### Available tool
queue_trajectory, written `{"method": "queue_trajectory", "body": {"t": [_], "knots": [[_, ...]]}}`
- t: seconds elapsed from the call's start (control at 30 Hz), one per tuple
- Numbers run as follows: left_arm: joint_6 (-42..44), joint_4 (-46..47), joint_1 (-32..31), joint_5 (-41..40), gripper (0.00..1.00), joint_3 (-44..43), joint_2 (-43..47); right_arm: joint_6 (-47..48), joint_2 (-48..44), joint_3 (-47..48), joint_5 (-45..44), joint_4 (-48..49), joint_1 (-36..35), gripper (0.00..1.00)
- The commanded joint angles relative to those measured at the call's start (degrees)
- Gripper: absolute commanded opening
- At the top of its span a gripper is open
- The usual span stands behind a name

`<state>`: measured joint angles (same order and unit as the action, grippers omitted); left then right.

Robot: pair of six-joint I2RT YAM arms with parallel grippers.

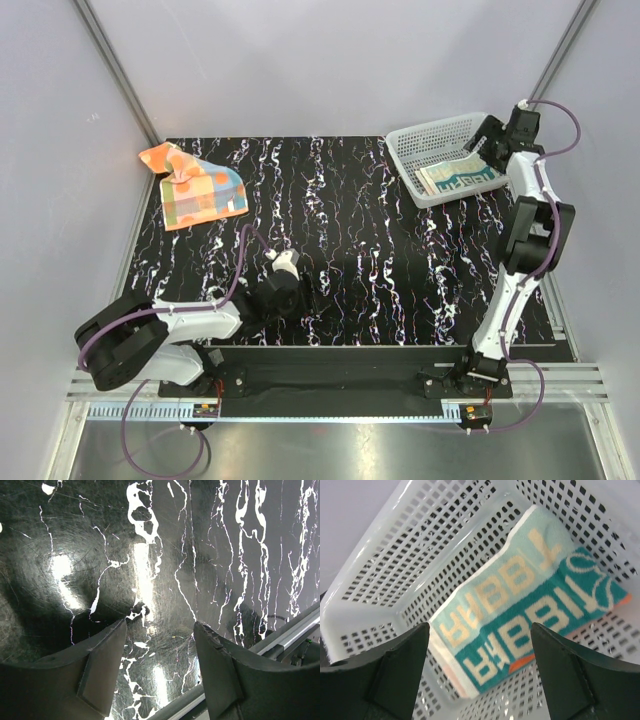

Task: Roll the towels
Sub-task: Place the rolled towel into the container, then move the towel to the center of the board

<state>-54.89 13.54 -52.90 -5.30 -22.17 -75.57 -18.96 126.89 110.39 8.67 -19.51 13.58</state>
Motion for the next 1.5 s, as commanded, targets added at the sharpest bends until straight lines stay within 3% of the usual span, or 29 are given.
{"method": "queue_trajectory", "body": {"t": [0.0, 0.13, 0.2, 0.23, 0.37, 0.5, 0.8, 1.07, 1.23, 1.47], "knots": [[1.54, -8.70, 0.17, -0.67, 0.62, 0.47, -2.13, -0.99, -11.12, -5.08, 1.70, 3.93, -1.80, 0.89], [3.91, -21.57, 0.08, -5.32, 0.62, -7.66, 0.42, 1.11, -20.08, -12.90, 0.22, 2.46, -7.06, 0.91], [6.81, -29.06, 0.69, -12.43, 0.69, -13.04, 2.17, 0.42, -25.36, -15.45, -0.67, 0.97, -9.09, 0.91], [8.04, -33.88, 2.52, -13.93, 0.72, -18.29, 2.70, -0.11, -27.29, -18.77, 0.03, 0.79, -10.75, 0.92], [14.01, -37.18, 12.28, -13.61, 0.77, -27.19, 2.28, -4.06, -38.44, -28.72, 1.96, 0.34, -14.19, 0.93], [17.53, -39.64, 23.96, -12.36, 0.77, -36.87, -6.75, -7.49, -46.72, -38.39, 4.25, 0.09, -20.78, 0.93], [19.91, -48.07, 37.69, -14.74, 0.77, -60.85, -30.58, -11.54, -59.73, -53.77, 3.90, -3.52, -30.63, 0.94], [20.44, -54.84, 43.23, -13.95, 0.77, -75.11, -46.84, -9.96, -67.47, -58.27, 3.29, -8.87, -30.81, 0.94], [21.40, -59.41, 45.17, -14.04, 0.79, -81.09, -52.04, -9.69, -68.97, -60.64, 3.64, -9.32, -30.81, 0.94], [22.46, -62.84, 45.87, -12.10, 0.73, -88.64, -57.92, -9.78, -68.53, -61.52, 4.25, -8.88, -30.81, 0.94]]}}
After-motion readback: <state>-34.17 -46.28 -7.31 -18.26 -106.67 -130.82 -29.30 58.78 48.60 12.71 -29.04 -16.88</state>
